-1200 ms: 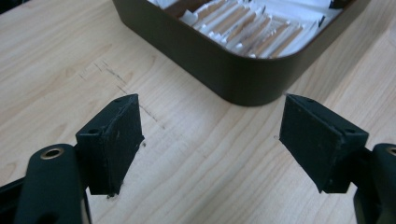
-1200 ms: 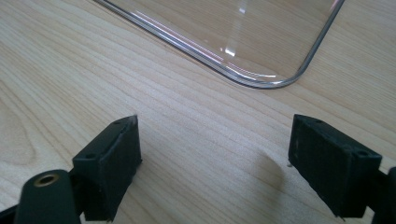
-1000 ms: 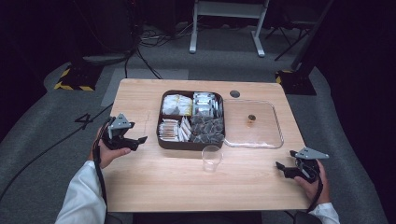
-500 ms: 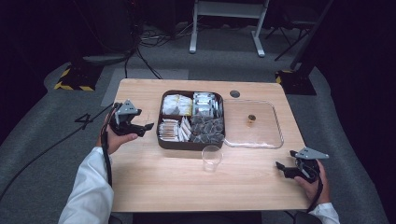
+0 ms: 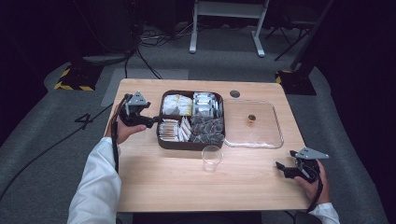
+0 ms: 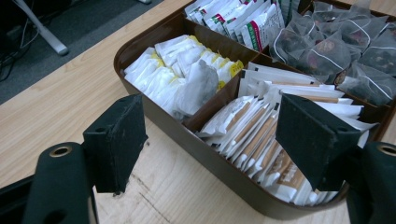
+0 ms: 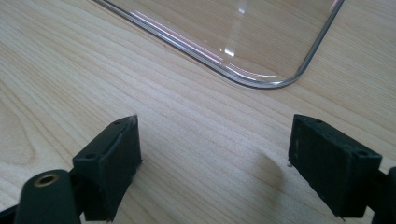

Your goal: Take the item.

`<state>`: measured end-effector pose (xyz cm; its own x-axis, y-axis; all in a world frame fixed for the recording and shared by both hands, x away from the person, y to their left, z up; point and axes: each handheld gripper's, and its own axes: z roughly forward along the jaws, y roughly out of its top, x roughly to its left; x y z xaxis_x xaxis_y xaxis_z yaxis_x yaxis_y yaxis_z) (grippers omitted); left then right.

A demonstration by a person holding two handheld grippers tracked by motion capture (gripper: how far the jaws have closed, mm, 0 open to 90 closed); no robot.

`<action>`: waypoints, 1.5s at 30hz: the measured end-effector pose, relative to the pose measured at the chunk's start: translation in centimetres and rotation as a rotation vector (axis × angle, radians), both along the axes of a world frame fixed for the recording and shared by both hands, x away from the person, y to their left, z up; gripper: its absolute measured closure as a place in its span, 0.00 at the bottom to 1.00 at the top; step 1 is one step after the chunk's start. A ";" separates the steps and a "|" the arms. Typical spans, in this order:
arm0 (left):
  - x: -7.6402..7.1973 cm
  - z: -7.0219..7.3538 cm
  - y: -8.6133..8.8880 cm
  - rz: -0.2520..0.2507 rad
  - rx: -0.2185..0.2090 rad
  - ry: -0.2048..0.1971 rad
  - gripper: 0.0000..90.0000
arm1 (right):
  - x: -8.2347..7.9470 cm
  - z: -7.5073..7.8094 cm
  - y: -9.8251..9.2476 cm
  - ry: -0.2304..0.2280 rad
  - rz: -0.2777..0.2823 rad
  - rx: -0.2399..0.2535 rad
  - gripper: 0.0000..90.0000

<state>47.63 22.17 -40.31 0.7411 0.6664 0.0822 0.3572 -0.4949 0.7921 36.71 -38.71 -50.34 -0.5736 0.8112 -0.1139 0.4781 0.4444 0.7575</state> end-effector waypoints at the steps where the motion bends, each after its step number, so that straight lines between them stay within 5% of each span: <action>1: 0.2 0.0 -0.2 -0.006 -0.006 0.006 0.27 | 0.0 0.0 0.0 0.000 0.000 0.000 0.19; 24: 4.7 -1.2 -3.8 -0.026 0.020 0.043 0.31 | 0.0 0.0 0.0 -0.004 0.002 -0.005 0.19; 33: 6.4 -2.2 -4.5 0.020 0.013 0.078 0.32 | -0.1 0.0 0.0 -0.006 0.001 -0.006 0.19; 45: 7.7 -3.7 -5.0 0.057 0.062 0.106 0.43 | -0.1 0.0 0.1 -0.009 0.001 -0.008 0.19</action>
<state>55.35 17.14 -44.01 0.7085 0.7041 0.0479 0.4662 -0.5179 0.7173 36.61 -38.66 -50.34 -0.5735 0.8095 -0.1259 0.4705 0.4512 0.7583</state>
